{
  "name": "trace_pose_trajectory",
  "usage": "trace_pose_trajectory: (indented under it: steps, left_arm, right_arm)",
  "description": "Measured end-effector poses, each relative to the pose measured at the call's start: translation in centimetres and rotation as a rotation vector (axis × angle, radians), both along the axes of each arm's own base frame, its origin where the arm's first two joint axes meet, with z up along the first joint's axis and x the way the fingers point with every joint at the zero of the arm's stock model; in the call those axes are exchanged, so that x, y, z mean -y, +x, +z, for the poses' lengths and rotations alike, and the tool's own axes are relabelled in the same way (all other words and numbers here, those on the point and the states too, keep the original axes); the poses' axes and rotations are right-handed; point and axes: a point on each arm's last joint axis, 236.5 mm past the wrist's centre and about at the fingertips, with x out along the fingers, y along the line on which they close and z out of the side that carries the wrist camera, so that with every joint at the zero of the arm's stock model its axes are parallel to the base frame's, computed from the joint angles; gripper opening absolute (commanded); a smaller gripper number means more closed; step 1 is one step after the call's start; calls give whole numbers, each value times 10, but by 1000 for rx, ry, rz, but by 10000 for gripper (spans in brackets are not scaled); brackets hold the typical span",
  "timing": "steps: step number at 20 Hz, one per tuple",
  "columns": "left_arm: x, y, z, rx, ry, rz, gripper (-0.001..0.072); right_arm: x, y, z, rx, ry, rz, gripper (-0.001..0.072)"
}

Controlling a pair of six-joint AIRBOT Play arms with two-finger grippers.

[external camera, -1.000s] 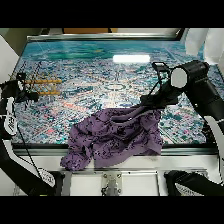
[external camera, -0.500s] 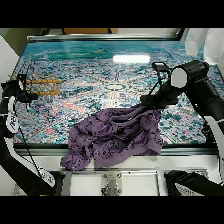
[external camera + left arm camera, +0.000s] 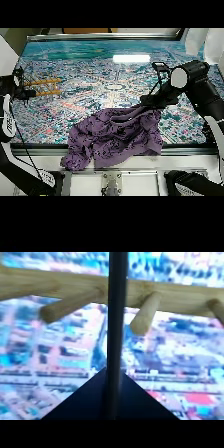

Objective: Fold the clothes and pants, and hang the long-sleeved shirts on hangers.

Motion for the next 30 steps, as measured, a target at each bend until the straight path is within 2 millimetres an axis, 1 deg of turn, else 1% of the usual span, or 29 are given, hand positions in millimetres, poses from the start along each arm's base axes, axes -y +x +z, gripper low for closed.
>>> trace_pose_trajectory:
  steps: [2, 4, 9, 10, 12, 13, 14, 16, 17, 18, 19, 21, 23, 25, 28, 30]
  left_arm:
    - [7, 1, 29, 31, 19, -16, 18]
    - [20, 3, 60, 62, 36, -41, 18]
    - [61, -3, 105, 76, 37, -113, 18]
    - [74, -5, 112, 74, 20, -146, 19]
    - [111, -8, 128, 81, -46, -261, 18]
    - [134, -13, 136, 78, -90, -350, 18]
    - [162, -21, 145, 69, -145, -470, 18]
    - [220, -46, 161, 61, -258, -737, 18]
    - [245, -61, 168, 60, -307, -854, 18]
    - [265, -79, 172, 49, -347, -958, 18]
    - [276, -95, 171, 31, -368, -1024, 18]
    - [295, -128, 163, -15, -412, -1131, 17]
    - [310, -161, 152, -59, -448, -1223, 17]
    - [319, -191, 140, -98, -469, -1285, 17]
    - [332, -237, 130, -138, -504, -1359, 17]
    - [338, -257, 126, -143, -501, -1391, 17]
  right_arm:
    - [0, 0, 0, 0, 0, 0, 19]
    - [0, 0, 0, 0, 0, 0, 19]
    - [0, 0, 0, 0, 0, 0, 19]
    - [0, 0, 0, 0, 0, 0, 19]
    - [0, 0, 0, 0, 0, 0, 19]
    - [0, 0, 0, 0, 0, 0, 19]
    - [0, 0, 0, 0, 0, 0, 19]
    - [0, 0, 0, 0, 0, 0, 19]
    - [0, 0, 0, 0, 0, 0, 19]
    - [0, 0, 0, 0, 0, 0, 19]
    - [0, 0, 0, 0, 0, 0, 19]
    - [0, 0, 0, 0, 0, 0, 19]
    - [0, 0, 0, 0, 0, 0, 19]
    - [0, 0, 0, 0, 0, 0, 19]
    - [0, 0, 0, 0, 0, 0, 19]
    - [0, 0, 0, 0, 0, 0, 19]
